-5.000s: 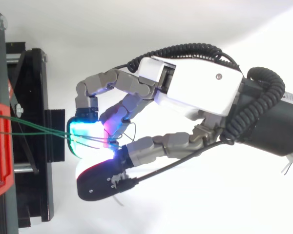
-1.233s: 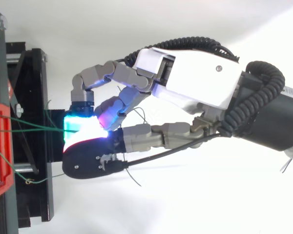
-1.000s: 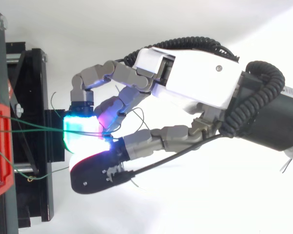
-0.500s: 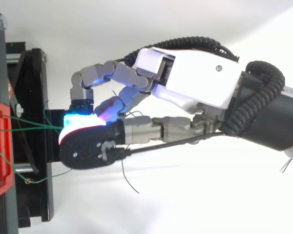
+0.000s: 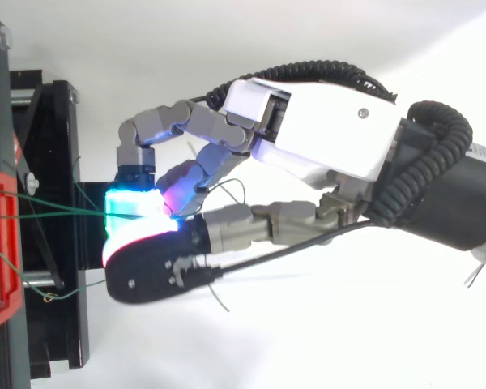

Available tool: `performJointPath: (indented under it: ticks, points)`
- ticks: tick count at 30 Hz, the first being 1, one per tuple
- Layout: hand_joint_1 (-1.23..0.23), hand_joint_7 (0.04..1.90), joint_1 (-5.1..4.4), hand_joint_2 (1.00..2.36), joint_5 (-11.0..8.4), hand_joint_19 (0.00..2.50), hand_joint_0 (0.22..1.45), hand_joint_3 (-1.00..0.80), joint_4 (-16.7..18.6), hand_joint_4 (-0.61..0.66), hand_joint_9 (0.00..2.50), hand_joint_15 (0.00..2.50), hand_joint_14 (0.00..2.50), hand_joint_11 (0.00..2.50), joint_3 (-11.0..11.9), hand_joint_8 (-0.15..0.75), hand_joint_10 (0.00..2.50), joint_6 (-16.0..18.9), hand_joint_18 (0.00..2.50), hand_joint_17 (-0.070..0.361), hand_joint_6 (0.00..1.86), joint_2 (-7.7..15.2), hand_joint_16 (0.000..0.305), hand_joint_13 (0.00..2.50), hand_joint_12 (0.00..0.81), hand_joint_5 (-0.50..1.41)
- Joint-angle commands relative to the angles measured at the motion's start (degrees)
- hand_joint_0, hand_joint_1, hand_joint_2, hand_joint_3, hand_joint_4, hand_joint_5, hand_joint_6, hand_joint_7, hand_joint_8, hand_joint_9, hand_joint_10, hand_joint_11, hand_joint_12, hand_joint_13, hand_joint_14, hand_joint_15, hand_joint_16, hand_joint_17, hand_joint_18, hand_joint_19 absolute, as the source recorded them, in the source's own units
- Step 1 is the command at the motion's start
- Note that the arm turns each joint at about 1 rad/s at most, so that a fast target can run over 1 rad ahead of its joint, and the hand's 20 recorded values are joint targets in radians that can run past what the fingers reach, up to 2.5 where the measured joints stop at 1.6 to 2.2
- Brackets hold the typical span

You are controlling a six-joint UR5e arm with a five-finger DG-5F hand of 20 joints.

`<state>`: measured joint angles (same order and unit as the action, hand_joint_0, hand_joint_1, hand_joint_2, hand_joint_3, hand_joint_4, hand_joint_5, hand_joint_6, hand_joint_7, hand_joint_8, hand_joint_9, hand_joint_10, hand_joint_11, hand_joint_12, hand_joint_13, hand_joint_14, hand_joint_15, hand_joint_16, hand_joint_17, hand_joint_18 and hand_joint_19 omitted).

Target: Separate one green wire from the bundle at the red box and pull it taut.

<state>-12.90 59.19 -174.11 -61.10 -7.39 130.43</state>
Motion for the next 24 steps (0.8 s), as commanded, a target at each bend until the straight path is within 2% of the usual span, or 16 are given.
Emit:
performJointPath:
  ticks: [1, 6, 12, 17, 24]
  points:
    - [-0.35, 1.38, 0.06, 1.0, 0.05, 0.54, 0.6, -0.46, -0.2, 0.18, 1.06, 0.45, 0.02, 0.71, 0.0, 0.376, 0.02, -0.1, 0.78, 0.135, 0.69, 0.0, 0.06, 0.9, 0.406, -0.15]
    - [-0.46, 1.38, 0.15, 1.02, 0.05, 0.54, 0.65, -0.21, -0.1, 0.19, 1.07, 0.44, 0.02, 0.71, 0.0, 0.385, 0.02, -0.2, 0.78, 0.134, 0.67, 0.0, 0.06, 0.91, 0.406, -0.15]
    - [-0.68, 1.39, 0.24, 1.03, 0.05, 0.53, 0.64, -0.07, -0.2, 0.19, 1.03, 0.44, 0.02, 0.73, 0.0, 0.371, 0.02, -0.3, 0.77, 0.134, 0.66, 0.0, 0.06, 0.89, 0.403, -0.16]
    - [-0.71, 1.37, 0.24, 1.02, 0.05, 0.52, 0.65, -0.11, -0.2, 0.21, 0.99, 0.44, 0.02, 0.73, -0.1, 0.364, 0.02, -0.3, 0.77, 0.135, 0.71, 0.0, 0.06, 0.89, 0.4, -0.18]
    - [-0.75, 1.27, 0.24, 1.02, -0.04, 0.52, 0.63, -0.28, -0.2, 0.21, 0.96, 0.45, 0.02, 0.72, 0.0, 0.363, 0.02, -0.3, 0.76, 0.134, 0.77, 0.0, 0.059, 0.89, 0.395, -0.2]
